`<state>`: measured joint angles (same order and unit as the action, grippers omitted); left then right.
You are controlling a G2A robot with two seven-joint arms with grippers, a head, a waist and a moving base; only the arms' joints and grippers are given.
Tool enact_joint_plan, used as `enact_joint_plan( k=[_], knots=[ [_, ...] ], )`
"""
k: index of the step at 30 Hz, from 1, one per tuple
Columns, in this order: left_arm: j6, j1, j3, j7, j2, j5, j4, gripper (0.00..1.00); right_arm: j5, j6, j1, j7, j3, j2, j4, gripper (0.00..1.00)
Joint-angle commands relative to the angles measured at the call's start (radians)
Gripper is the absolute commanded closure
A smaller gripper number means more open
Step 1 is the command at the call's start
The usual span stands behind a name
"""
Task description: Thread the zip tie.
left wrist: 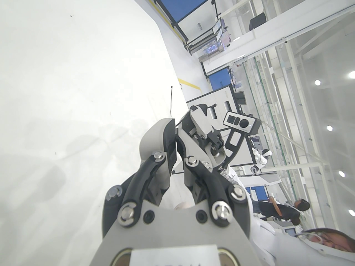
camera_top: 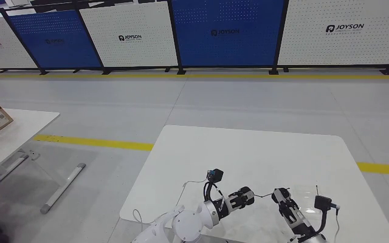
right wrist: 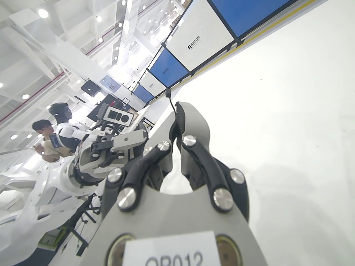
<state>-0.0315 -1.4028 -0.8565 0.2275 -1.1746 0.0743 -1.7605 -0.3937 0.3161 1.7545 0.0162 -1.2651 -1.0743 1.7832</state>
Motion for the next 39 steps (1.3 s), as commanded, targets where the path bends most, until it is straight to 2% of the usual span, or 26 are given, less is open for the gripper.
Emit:
enact_joint_plan(
  k=[1,18,31,36,39],
  knots=[
    [0.000,0.000,0.000,0.000,0.000,0.000,0.000,1.00,-0.001,0.000,0.002,-0.001,-0.002,-0.001,0.000,1.00],
    [0.000,0.000,0.000,0.000,0.000,0.000,0.000,1.00,-0.012,-0.014,-0.014,-0.019,0.009,-0.015,-0.014,1.00],
    [0.000,0.000,0.000,0.000,0.000,0.000,0.000,1.00,-0.013,-0.006,-0.020,-0.034,0.011,-0.024,-0.019,1.00],
    [0.060,-0.002,0.000,0.013,-0.006,-0.095,0.007,1.00,-0.006,0.003,-0.022,-0.043,0.010,-0.027,-0.012,1.00],
    [0.083,0.001,-0.001,0.013,-0.010,-0.139,0.016,1.00,0.001,0.008,-0.026,-0.050,0.012,-0.029,-0.006,1.00]
  ],
)
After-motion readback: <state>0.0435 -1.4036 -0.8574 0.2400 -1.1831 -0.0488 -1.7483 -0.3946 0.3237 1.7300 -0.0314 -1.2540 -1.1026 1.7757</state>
